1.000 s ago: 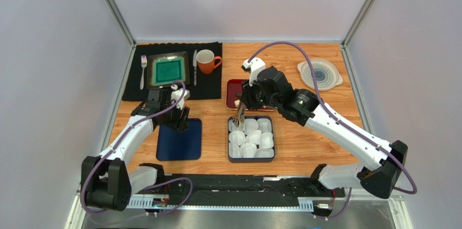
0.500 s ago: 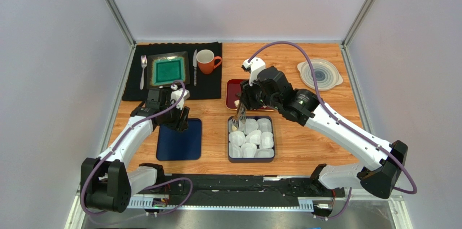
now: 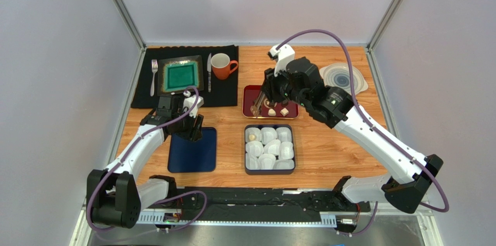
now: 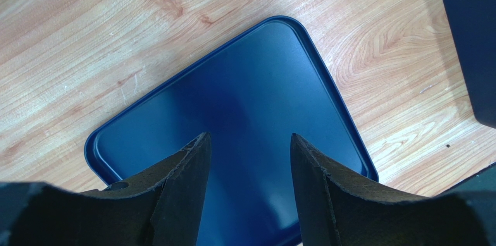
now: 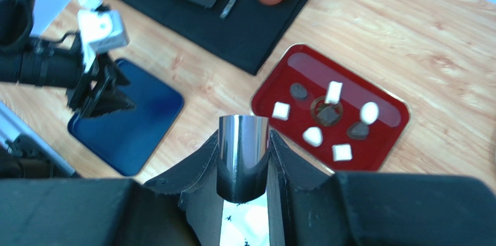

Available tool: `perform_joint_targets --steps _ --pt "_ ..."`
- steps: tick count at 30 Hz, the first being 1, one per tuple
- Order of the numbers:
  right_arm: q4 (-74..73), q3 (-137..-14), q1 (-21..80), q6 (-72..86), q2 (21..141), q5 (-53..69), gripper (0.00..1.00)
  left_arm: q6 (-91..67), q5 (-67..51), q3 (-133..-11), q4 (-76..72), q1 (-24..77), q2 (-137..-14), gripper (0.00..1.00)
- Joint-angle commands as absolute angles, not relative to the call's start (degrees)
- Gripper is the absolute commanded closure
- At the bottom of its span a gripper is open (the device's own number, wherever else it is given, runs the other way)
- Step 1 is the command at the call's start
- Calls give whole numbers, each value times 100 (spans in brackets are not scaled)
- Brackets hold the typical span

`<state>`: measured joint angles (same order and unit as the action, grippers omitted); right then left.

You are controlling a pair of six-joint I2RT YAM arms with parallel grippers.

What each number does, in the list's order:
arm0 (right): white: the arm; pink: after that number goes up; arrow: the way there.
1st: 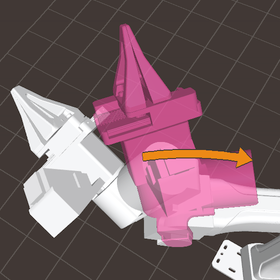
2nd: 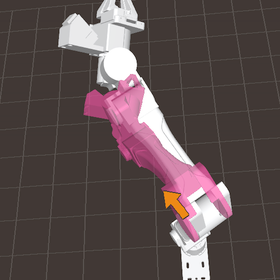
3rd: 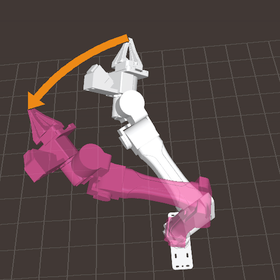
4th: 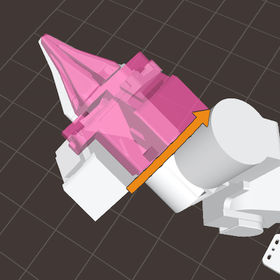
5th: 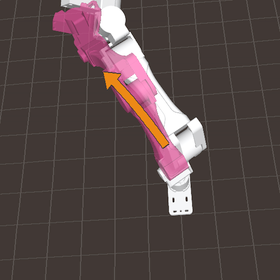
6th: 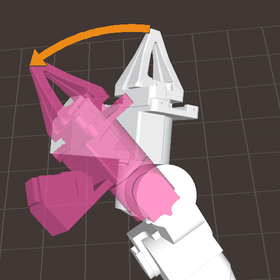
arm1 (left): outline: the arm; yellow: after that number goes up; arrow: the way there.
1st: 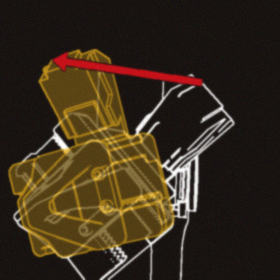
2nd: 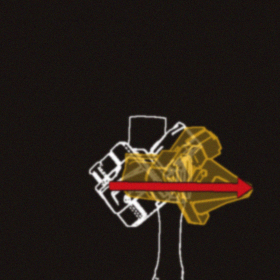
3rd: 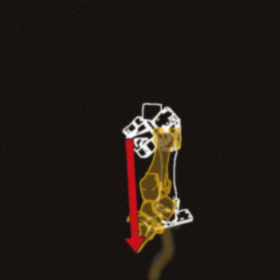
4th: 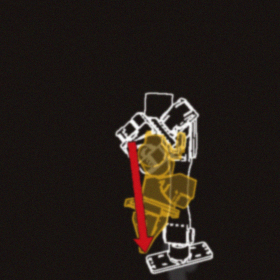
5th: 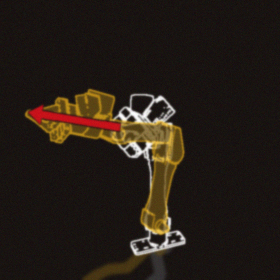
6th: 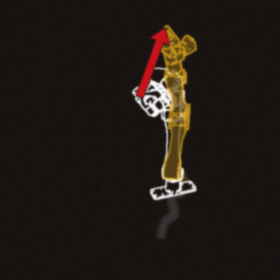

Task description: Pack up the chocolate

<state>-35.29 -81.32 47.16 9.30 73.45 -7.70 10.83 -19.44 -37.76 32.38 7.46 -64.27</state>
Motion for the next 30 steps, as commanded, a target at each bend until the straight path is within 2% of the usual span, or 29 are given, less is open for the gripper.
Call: perform_joint_targets --steps 1,10,17,30 --pt "-3287 -8516 4142 870 7541 -581 71 1239 -2039 -3841 3261 738 -6284 39" --pt "-2971 -9035 3367 774 8287 -299 72 1283 -2030 -3867 3270 738 -6319 39" --pt "-2795 -9448 3156 685 9131 -457 69 1301 -2030 -3920 3261 738 -6425 39" --pt "-2496 -9501 2839 642 9712 -545 66 1389 -2048 -3946 3270 738 -6451 39"
